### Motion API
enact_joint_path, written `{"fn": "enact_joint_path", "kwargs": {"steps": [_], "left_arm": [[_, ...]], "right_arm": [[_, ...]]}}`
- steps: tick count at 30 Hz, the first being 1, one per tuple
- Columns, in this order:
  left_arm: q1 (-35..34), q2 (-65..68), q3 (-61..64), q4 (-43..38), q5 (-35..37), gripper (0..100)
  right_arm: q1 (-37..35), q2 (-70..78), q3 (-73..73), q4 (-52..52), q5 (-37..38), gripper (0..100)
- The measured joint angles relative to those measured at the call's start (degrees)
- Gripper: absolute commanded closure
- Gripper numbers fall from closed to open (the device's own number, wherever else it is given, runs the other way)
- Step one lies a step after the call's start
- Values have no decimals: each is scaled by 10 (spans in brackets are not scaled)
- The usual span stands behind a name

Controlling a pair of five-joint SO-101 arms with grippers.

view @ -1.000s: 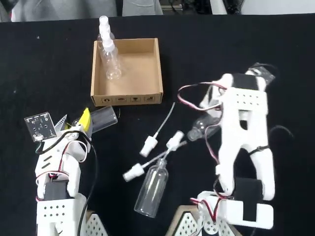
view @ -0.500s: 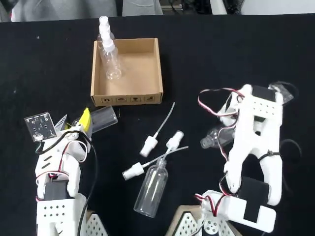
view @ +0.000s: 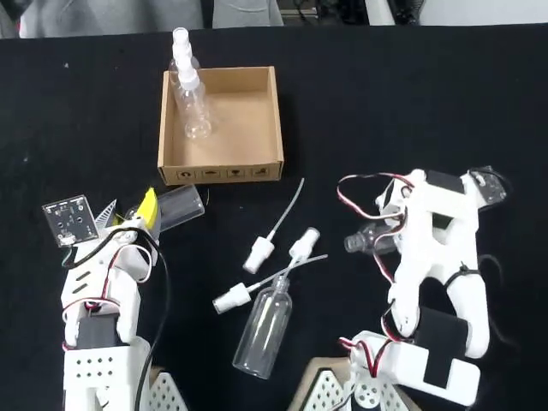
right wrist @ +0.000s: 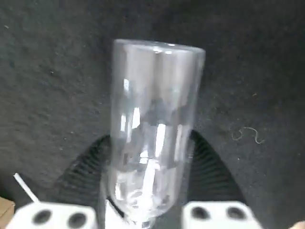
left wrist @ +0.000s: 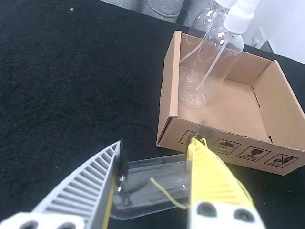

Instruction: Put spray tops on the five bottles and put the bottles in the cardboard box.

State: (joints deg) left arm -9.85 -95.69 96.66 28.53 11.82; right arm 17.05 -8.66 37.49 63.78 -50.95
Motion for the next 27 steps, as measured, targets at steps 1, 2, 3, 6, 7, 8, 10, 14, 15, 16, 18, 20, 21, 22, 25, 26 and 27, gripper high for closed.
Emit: {"fn": "enact_joint_path", "kwargs": {"steps": [1, 2, 3, 6, 7, 8, 10, 14, 15, 16, 18, 20, 21, 22, 25, 26, 27], "left_arm": [[0, 0, 0, 0, 0, 790], [0, 0, 0, 0, 0, 790], [0, 0, 0, 0, 0, 790], [0, 0, 0, 0, 0, 790], [0, 0, 0, 0, 0, 790], [0, 0, 0, 0, 0, 790], [0, 0, 0, 0, 0, 790], [0, 0, 0, 0, 0, 790], [0, 0, 0, 0, 0, 790], [0, 0, 0, 0, 0, 790], [0, 0, 0, 0, 0, 790], [0, 0, 0, 0, 0, 790], [0, 0, 0, 0, 0, 790], [0, 0, 0, 0, 0, 790], [0, 0, 0, 0, 0, 790], [0, 0, 0, 0, 0, 790], [0, 0, 0, 0, 0, 790]], "right_arm": [[0, 0, 1, -1, -1, 758], [0, 0, 1, -1, -1, 751], [0, 0, 1, -1, -1, 750], [0, 0, 1, -1, -1, 747], [0, 0, 1, -1, -2, 747], [0, 0, 1, -1, -2, 747], [0, 0, 1, -1, -2, 747], [0, 0, 0, -1, -2, 747], [0, 0, -4, -1, 0, 747], [0, 0, -10, 0, 6, 747], [0, 0, -33, 18, 29, 747], [0, 0, -62, 46, 55, 747], [0, 0, -76, 64, 68, 747], [0, 0, -92, 82, 81, 747], [0, 0, -129, 127, 127, 750], [0, 0, -137, 136, 145, 750], [0, 0, -145, 149, 164, 750]]}}
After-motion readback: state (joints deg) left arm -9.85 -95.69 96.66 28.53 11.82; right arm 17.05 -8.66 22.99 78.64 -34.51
